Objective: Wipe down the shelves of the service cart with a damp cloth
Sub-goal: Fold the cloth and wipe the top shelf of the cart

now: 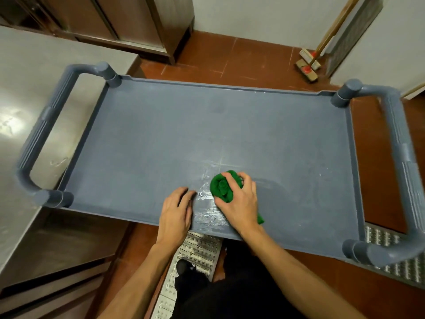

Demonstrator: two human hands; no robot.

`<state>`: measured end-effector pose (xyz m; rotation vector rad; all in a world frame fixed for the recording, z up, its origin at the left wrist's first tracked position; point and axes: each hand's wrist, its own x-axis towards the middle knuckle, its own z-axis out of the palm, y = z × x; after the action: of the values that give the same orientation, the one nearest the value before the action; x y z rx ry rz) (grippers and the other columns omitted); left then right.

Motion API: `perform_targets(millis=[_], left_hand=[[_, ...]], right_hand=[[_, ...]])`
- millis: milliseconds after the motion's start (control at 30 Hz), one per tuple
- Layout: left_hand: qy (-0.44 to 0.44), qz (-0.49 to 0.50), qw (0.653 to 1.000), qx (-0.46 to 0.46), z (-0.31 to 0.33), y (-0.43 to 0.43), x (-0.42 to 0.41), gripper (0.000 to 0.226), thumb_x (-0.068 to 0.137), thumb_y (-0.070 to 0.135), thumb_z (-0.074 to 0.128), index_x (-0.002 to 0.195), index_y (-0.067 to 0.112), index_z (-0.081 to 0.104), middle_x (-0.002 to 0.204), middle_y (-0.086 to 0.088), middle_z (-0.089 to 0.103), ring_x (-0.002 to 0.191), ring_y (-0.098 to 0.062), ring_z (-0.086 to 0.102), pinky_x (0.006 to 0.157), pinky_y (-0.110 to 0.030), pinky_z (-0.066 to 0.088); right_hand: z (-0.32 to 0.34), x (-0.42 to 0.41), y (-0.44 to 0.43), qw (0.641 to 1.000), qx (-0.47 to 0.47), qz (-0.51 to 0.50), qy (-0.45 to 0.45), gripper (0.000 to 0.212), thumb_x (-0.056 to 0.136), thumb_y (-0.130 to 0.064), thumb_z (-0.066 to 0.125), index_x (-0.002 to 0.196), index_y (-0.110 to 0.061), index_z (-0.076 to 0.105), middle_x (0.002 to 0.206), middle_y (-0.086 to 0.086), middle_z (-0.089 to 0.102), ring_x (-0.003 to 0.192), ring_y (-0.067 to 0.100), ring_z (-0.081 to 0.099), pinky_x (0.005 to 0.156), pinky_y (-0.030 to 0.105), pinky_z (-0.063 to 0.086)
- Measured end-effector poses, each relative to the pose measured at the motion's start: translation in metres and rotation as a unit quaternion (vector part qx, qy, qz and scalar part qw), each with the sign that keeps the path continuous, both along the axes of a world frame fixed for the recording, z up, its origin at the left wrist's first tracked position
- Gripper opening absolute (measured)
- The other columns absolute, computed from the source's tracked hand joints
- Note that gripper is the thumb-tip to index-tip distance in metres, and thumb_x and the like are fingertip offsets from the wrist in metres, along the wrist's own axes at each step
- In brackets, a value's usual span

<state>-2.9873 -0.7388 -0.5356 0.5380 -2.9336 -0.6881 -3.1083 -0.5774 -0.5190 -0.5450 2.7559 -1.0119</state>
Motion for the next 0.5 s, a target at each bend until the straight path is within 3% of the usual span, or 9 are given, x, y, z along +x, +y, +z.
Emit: perform_targets(millis=[133,233,367,500], left_hand=[[0.037,0.061,0.996,0.057,0.008,0.016,0.019,0.038,0.102,0.018,0.039,0.136,0.014,0.054,0.140,-0.003,0.054,0.130,-0.017,0.050,0.110,-0.037,0.039],[0.079,0.180,0.973,0.124,0.022,0.029,0.034,0.033,0.105,0.017,0.041,0.134,0.014,0.055,0.136,0.001,0.059,0.126,-0.012,0.054,0.107,-0.033,0.043],[0.121,0.266,0.941,0.169,0.037,0.031,0.045,0.032,0.104,0.017,0.044,0.134,0.016,0.055,0.130,0.008,0.060,0.119,-0.002,0.055,0.100,-0.014,0.041],[0.140,0.324,0.908,0.225,0.045,0.023,0.048,0.032,0.104,0.020,0.045,0.135,0.018,0.055,0.129,0.008,0.061,0.118,0.002,0.056,0.093,-0.005,0.039]], right_hand=[[0.002,0.021,-0.027,0.998,0.002,0.069,-0.012,0.065,0.069,-0.042,0.072,0.131,-0.037,0.053,0.129,0.003,0.044,0.116,0.024,0.043,0.094,0.039,0.048],[0.005,0.032,-0.042,0.995,-0.004,0.097,-0.028,0.065,0.067,-0.039,0.071,0.130,-0.036,0.053,0.130,0.003,0.043,0.116,0.025,0.043,0.095,0.040,0.046],[0.009,0.043,-0.059,0.991,-0.018,0.128,-0.046,0.066,0.065,-0.035,0.073,0.128,-0.035,0.054,0.129,0.003,0.042,0.116,0.025,0.044,0.097,0.040,0.045],[0.014,0.049,-0.077,0.988,-0.049,0.096,-0.113,0.062,0.066,-0.036,0.078,0.125,-0.038,0.058,0.122,-0.002,0.044,0.112,0.020,0.050,0.097,0.035,0.045]])
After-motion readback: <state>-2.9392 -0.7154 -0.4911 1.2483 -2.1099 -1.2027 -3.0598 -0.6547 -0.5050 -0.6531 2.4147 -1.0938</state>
